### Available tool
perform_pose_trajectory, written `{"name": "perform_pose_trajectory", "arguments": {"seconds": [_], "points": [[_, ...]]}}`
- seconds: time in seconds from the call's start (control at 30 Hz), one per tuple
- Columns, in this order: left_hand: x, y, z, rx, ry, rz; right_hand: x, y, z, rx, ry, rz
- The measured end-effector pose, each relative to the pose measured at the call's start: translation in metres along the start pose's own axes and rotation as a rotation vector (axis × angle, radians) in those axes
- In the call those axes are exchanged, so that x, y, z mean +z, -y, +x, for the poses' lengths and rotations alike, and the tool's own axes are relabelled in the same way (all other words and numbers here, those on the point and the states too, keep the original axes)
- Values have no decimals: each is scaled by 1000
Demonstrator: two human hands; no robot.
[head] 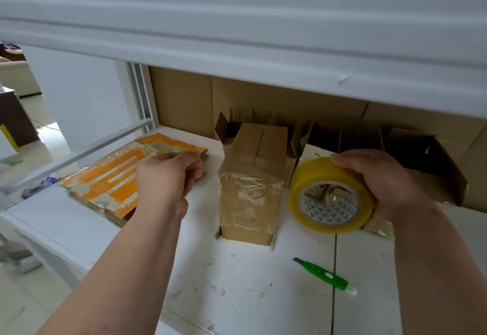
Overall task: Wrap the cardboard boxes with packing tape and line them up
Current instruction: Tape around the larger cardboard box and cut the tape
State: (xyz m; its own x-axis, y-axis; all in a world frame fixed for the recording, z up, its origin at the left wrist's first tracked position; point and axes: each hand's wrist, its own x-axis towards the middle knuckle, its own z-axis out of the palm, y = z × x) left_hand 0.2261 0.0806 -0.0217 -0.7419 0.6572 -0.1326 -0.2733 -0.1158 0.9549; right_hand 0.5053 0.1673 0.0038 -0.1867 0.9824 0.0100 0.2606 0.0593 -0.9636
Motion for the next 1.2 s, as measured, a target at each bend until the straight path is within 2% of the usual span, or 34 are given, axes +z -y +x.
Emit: {"name": "perform_pose_trajectory", "arguments": {"seconds": [0.37, 0.53, 0.7, 0.9, 1.07, 1.2], "points": [[-2, 26, -4, -193, 63, 124, 12, -21, 3, 104, 98, -8], [3, 33, -12, -239, 114, 162, 16, -23, -1, 73, 74, -32], [4, 37, -11, -126, 114, 154, 22, -23, -9, 54, 31, -48], [9, 35, -26, 55, 218, 229, 24, -24, -15, 26, -2, -98], [2, 34, -28, 202, 291, 330, 27, -14, -23, -116, -31, -351], [1, 37, -26, 329, 362, 504, 52, -10, -30, -144, -16, -516]]}}
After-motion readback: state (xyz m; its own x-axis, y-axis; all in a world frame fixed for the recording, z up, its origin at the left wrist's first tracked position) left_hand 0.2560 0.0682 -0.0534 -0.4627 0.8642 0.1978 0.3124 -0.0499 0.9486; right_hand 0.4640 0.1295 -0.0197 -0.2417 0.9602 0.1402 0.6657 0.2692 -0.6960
